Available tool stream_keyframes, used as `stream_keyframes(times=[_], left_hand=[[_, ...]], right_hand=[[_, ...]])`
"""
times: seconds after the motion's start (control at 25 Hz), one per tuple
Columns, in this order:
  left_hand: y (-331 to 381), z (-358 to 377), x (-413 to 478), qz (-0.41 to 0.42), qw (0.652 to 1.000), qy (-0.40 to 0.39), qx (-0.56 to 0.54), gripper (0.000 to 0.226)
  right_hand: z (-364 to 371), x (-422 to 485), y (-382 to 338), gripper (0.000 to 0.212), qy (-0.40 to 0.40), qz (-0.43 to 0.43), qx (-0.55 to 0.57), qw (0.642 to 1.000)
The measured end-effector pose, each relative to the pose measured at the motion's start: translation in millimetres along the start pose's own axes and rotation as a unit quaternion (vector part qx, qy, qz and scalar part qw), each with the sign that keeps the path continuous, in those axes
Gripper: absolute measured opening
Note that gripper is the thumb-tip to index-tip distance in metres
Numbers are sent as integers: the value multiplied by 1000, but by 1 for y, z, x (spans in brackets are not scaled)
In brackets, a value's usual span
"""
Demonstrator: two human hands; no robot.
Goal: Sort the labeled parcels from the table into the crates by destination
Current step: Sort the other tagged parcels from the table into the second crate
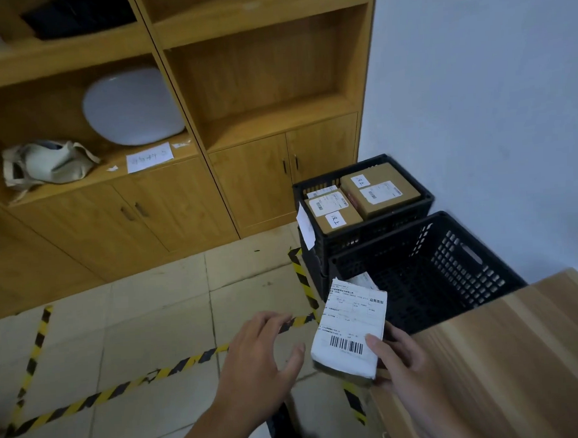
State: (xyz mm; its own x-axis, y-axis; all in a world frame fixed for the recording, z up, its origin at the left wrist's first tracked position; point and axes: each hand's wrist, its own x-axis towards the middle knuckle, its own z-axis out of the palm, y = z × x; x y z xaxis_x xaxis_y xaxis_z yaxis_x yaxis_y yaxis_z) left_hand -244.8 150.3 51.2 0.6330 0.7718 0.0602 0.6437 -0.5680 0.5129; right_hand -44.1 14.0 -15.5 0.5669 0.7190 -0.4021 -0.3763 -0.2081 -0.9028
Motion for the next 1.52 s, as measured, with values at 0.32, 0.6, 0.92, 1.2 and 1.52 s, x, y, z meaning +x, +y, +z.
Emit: stream_keyframes(times=[0.32,0.6,0.92,1.2,1.52], left_hand=[[-103,-24,150,52,998,-22,-20,46],[-133,-24,245,107,991,-63,-40,47],[-114,10,348,196,968,-159,-7,49],[-64,57,436,271,929,-252,20,43],[-52,180,474,311,850,-423,36,42]], right_hand=[[82,119,-17,44,112,66,-1,991],[115,173,-38,32,214,79,28,973],[94,236,-22,51,340,94,107,930],[43,271,-7,63,430,129,145,882],[1,335,92,76,434,177,137,873]])
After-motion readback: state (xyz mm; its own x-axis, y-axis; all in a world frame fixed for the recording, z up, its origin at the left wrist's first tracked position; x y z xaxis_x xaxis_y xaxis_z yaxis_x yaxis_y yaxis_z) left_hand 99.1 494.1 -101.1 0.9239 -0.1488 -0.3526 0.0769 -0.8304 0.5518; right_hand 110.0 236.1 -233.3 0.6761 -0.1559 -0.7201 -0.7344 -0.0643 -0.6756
